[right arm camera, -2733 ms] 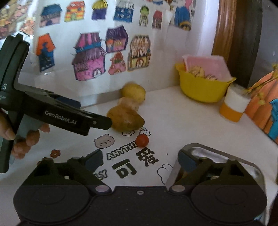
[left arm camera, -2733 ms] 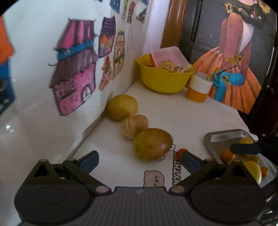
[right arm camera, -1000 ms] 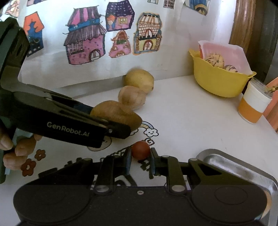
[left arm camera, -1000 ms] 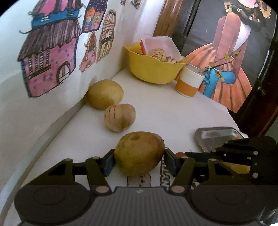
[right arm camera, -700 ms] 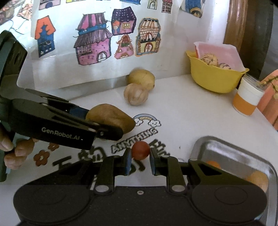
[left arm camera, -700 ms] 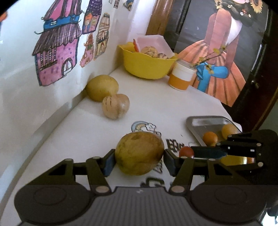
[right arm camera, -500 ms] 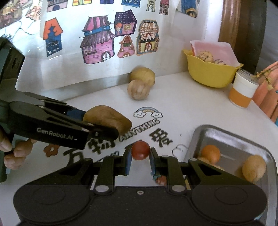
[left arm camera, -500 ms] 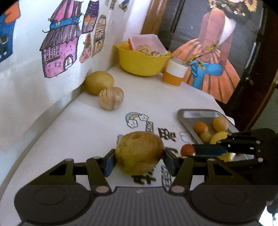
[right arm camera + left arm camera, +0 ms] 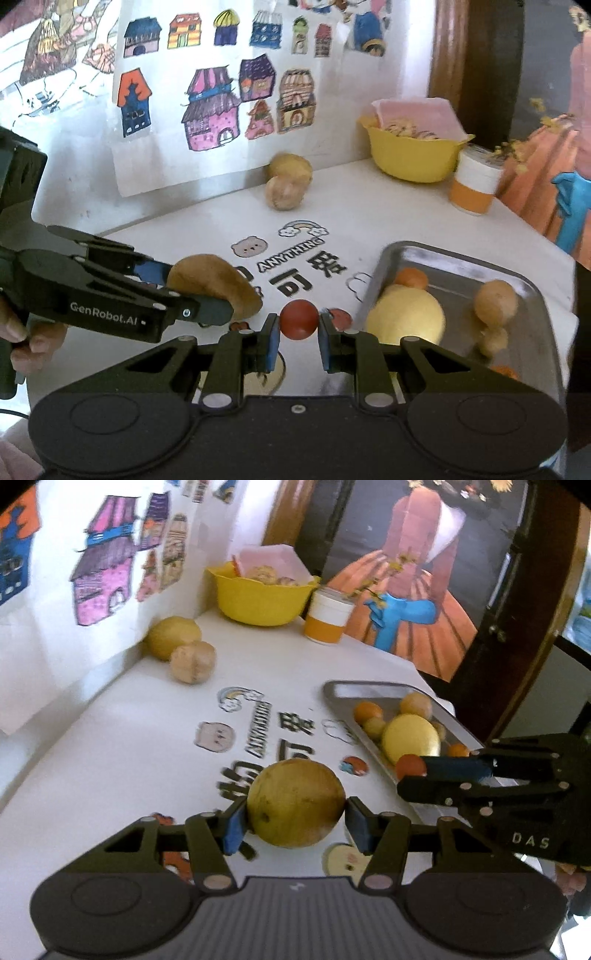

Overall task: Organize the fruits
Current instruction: 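Lower the brown fruit into the tray with the left tool while the right tool releases the tomato there, then withdraw both open tools from the tray toward the last fruits by the wall, then grasp the striped round fruit with the left tool while the right tool grasps the yellow pear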

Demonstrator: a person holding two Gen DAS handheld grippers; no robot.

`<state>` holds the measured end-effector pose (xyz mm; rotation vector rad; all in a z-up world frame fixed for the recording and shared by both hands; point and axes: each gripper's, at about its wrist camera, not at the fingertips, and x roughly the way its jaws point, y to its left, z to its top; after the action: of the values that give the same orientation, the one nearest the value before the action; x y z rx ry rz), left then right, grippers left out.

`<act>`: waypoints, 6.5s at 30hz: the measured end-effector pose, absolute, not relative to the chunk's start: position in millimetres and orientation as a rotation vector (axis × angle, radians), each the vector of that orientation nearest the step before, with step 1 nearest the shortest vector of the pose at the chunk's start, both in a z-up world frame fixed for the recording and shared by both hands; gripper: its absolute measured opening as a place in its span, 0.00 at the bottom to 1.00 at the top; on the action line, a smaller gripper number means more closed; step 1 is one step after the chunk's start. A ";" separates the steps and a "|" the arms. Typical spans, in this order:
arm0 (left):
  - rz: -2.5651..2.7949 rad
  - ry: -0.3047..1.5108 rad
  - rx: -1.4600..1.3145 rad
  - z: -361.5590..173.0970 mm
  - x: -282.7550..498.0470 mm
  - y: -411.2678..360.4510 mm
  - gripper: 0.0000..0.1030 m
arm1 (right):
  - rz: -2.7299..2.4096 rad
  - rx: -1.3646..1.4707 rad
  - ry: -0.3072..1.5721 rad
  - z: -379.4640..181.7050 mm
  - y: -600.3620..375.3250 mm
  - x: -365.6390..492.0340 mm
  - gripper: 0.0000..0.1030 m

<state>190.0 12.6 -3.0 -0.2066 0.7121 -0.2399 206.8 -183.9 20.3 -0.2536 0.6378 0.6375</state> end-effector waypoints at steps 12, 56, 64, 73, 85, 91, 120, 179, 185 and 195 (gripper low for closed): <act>-0.300 0.709 -0.204 2.9 181.4 -23.8 0.57 | 0.522 -0.185 0.640 19.3 -244.1 190.2 0.23; -0.392 0.681 -0.180 22.7 201.7 -106.7 0.75 | 0.360 -0.043 0.614 -12.2 -304.6 180.5 0.52; -0.328 0.641 -0.214 30.8 183.1 -83.7 0.99 | 0.334 -0.029 0.547 6.2 -306.3 154.6 0.82; -0.256 0.653 -0.218 30.1 153.4 -44.3 0.99 | 0.321 -0.044 0.543 19.7 -292.8 114.7 0.99; -0.169 0.727 -0.169 20.7 107.6 14.9 0.99 | 0.342 -0.106 0.661 14.0 -244.5 68.0 0.99; -0.092 0.738 -0.162 24.3 89.0 45.7 0.99 | 0.395 -0.158 0.658 24.0 -208.0 56.4 0.99; 0.025 0.571 -0.212 63.2 208.9 65.0 1.00 | 0.633 -0.334 0.665 153.6 -75.9 315.9 0.99; 0.031 0.666 -0.187 -6.9 324.7 59.1 0.48 | 0.848 -0.261 0.873 7.2 -12.9 441.3 0.61; 0.009 0.649 -0.171 8.3 298.2 48.4 0.48 | 0.821 -0.248 0.868 31.0 -35.7 402.4 0.61; -0.064 0.619 -0.152 35.2 246.0 16.4 0.48 | 0.775 -0.220 0.830 77.0 -112.6 341.2 0.61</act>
<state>246.0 16.4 35.2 -0.1519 0.6191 -0.0640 341.2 -112.6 77.0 -0.2197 0.8303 0.7750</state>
